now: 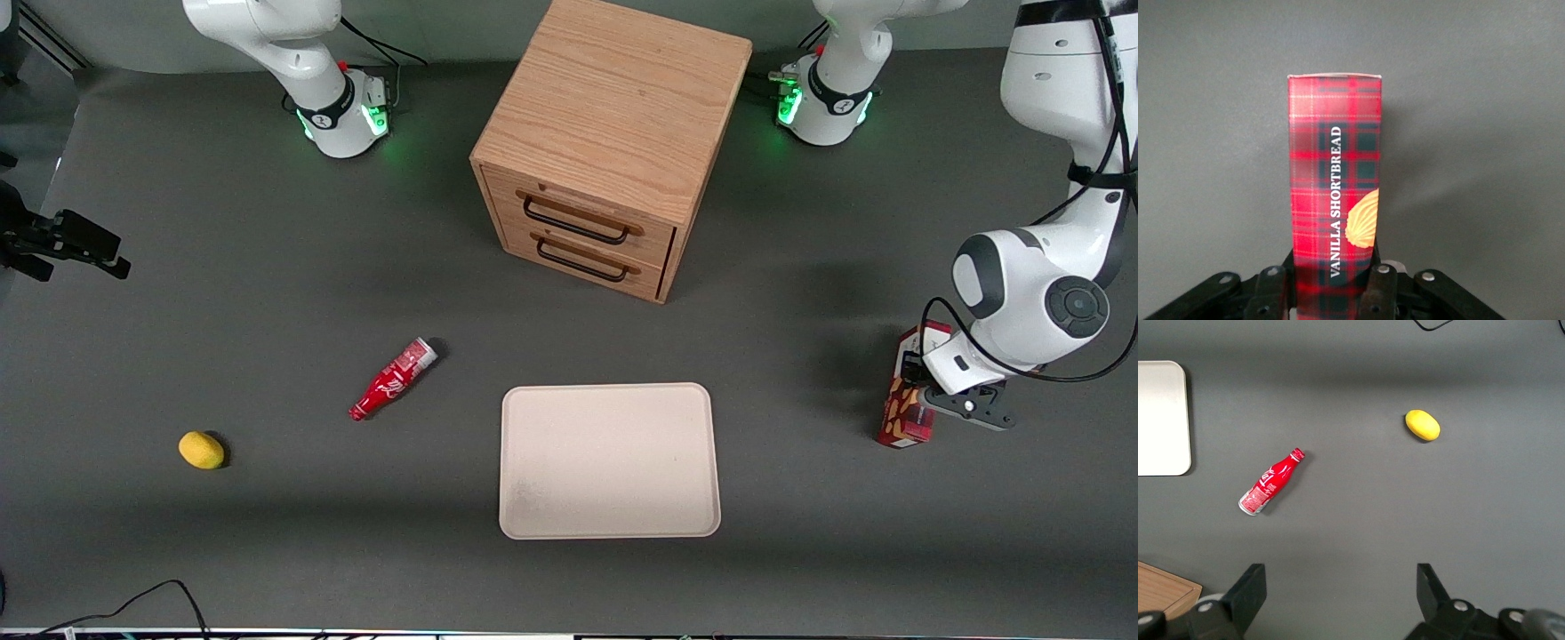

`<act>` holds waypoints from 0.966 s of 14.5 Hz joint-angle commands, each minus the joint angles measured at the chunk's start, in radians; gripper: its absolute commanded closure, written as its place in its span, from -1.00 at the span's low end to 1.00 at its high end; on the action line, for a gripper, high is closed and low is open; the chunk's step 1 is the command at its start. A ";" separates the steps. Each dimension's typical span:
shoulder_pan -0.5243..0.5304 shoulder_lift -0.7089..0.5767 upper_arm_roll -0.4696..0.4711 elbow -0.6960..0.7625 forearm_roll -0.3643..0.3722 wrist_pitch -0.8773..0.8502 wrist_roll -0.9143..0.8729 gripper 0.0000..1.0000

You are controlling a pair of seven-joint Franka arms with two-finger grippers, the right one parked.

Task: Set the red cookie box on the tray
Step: 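Lift the cookie box with the left gripper, tilting it upright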

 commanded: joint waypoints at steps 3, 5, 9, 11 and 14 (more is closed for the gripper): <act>-0.017 -0.137 -0.003 0.142 -0.018 -0.348 -0.011 1.00; -0.018 -0.157 -0.005 0.298 -0.015 -0.582 -0.063 1.00; -0.038 -0.143 -0.008 0.633 -0.001 -0.935 -0.111 1.00; -0.044 -0.143 -0.009 0.708 -0.002 -1.012 -0.136 1.00; -0.067 -0.090 -0.022 0.825 -0.010 -1.080 -0.148 1.00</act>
